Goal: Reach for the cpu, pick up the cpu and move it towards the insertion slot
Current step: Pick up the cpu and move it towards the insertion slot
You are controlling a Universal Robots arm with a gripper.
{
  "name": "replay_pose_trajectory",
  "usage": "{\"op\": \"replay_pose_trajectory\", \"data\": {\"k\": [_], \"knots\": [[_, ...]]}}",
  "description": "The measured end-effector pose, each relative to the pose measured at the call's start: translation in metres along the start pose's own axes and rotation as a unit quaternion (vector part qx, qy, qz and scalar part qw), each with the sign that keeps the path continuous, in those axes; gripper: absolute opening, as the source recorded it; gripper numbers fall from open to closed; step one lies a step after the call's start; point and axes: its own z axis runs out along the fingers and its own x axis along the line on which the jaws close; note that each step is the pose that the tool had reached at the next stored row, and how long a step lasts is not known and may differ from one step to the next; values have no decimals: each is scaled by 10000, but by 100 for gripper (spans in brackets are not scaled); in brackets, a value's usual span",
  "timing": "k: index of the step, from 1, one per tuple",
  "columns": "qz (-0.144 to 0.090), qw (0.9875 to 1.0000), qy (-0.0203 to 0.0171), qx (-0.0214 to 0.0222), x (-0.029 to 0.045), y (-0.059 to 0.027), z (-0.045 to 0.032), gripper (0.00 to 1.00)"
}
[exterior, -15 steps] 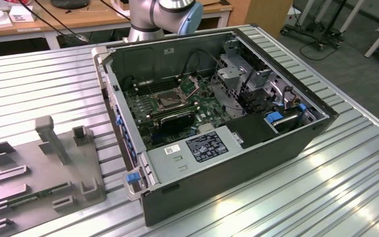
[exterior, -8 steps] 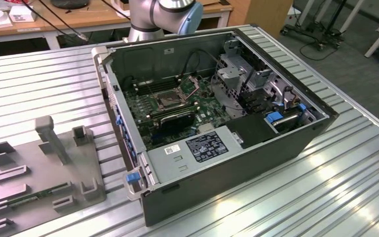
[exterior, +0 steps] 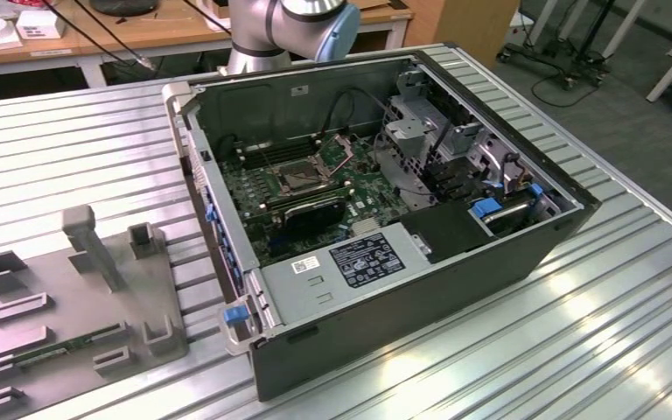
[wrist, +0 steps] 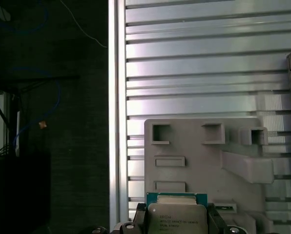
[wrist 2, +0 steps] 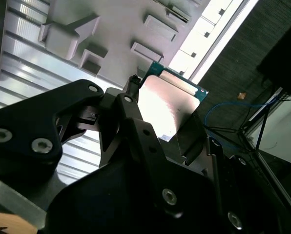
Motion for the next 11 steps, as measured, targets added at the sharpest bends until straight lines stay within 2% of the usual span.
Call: {"op": "replay_pose_trajectory", "data": {"k": [8, 11], "knots": [[0, 10000, 0, 0, 1, 7, -131, 55], [0, 10000, -1, -1, 1, 8, -149, 55]]}}
